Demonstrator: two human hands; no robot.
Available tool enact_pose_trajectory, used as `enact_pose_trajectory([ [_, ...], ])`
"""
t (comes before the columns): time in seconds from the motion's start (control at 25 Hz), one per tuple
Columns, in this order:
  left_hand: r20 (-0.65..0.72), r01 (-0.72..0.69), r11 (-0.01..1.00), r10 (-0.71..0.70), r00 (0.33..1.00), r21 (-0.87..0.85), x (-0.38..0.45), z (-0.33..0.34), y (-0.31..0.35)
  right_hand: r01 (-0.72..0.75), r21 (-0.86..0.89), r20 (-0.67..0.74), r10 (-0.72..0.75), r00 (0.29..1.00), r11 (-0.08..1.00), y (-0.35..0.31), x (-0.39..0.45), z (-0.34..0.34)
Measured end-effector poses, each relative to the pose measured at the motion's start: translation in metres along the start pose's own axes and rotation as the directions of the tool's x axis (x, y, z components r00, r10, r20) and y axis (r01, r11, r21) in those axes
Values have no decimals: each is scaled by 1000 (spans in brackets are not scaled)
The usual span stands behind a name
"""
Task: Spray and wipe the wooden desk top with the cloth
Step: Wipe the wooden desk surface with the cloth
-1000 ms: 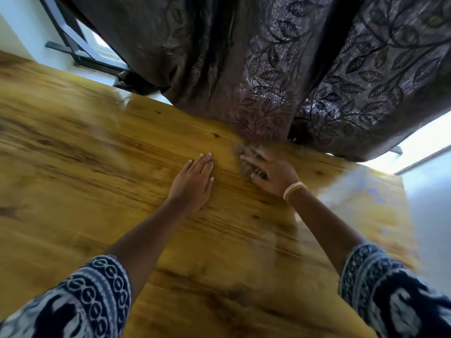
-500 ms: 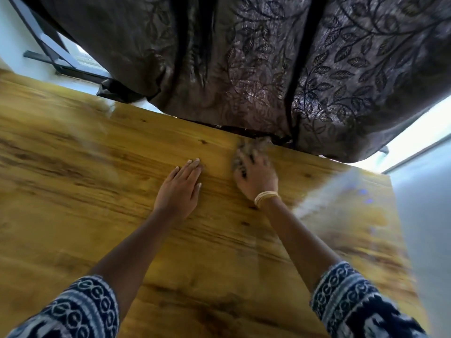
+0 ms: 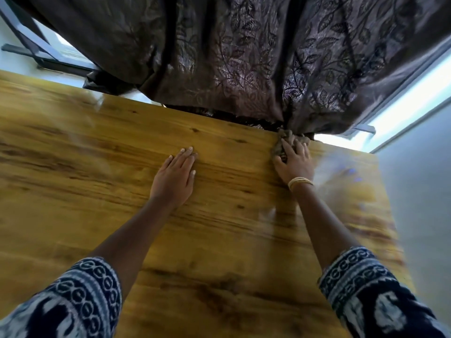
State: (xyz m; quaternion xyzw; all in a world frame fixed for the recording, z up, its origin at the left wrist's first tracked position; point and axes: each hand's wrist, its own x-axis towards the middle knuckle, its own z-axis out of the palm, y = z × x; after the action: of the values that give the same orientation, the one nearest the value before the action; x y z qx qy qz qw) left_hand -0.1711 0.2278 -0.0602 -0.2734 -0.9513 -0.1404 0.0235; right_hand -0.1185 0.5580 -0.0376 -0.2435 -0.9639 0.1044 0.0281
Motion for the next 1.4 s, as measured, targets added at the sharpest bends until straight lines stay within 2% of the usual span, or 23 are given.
enact_pose_trajectory([
  [0.08,-9,0,1000,0,1000,-4,-1,-1,1,141,-9,12,-141,990,990,-35,-25,5],
  [0.16,-4,-9,1000,9,1000,4,-1,-1,1,444,-17,80,-441,894,896,-66,-68,12],
  [0.24,4,-22,1000,22,1000,7,0,-1,0,721,-23,164,-709,686,693,-80,-118,19],
  [0.36,10,-19,1000,19,1000,-1,1,-1,-2,940,43,296,-902,313,340,-68,-150,16],
  [0.4,9,-21,1000,21,1000,-1,1,-1,-2,962,53,305,-922,240,268,-61,-138,13],
  [0.44,9,-26,1000,26,1000,-3,0,-1,-1,965,39,303,-923,236,260,-56,-118,10],
  [0.48,9,-31,999,31,999,-9,-2,-1,-1,946,-13,281,-907,314,323,-51,-94,7],
  [0.56,4,-40,999,40,999,-33,-7,-2,-1,767,-139,188,-743,642,627,-42,-43,1],
  [0.6,4,-41,998,41,999,-50,-12,-2,-2,600,-152,150,-582,799,785,-37,-22,-2],
  [0.64,7,-38,997,38,999,-69,-19,-4,-4,405,-104,122,-392,912,909,-34,-7,-4],
  [0.68,6,-33,996,33,999,-80,-29,-6,-6,216,-36,113,-211,971,976,-36,-1,-4],
  [0.72,2,-31,996,32,999,-81,-40,-9,-9,98,4,115,-98,989,995,-44,-1,-2],
  [0.76,-2,-28,996,28,1000,-82,-52,-12,-13,76,17,125,-77,989,997,-57,-9,1],
  [0.84,-7,-1,995,1,1000,-98,-82,-18,-21,280,8,139,-279,950,960,-90,-46,13],
  [0.88,-7,14,994,-15,1000,-110,-99,-21,-24,431,9,155,-427,891,902,-107,-76,19],
  [0.96,8,11,994,-11,1000,-112,-133,-26,-31,669,25,195,-660,725,743,-132,-147,28],
  [1.04,20,-7,996,9,1000,-92,-165,-30,-39,839,91,246,-828,503,537,-139,-223,32],
  [1.12,10,-3,997,3,1000,-72,-194,-36,-46,925,171,299,-913,278,338,-135,-253,27],
  [1.16,6,13,997,-13,1000,-77,-206,-38,-49,952,155,301,-931,208,263,-131,-246,23],
  [1.2,-2,32,995,-32,999,-89,-218,-40,-51,963,112,290,-935,204,245,-127,-229,20],
  [1.24,-15,45,994,-46,999,-101,-229,-41,-52,953,51,250,-928,277,298,-122,-207,20],
  [1.32,-47,61,993,-66,997,-106,-252,-41,-52,794,-12,141,-785,604,608,-102,-163,13],
  [1.4,-67,96,991,-102,993,-89,-269,-40,-48,448,-16,97,-445,891,894,-79,-135,7],
])
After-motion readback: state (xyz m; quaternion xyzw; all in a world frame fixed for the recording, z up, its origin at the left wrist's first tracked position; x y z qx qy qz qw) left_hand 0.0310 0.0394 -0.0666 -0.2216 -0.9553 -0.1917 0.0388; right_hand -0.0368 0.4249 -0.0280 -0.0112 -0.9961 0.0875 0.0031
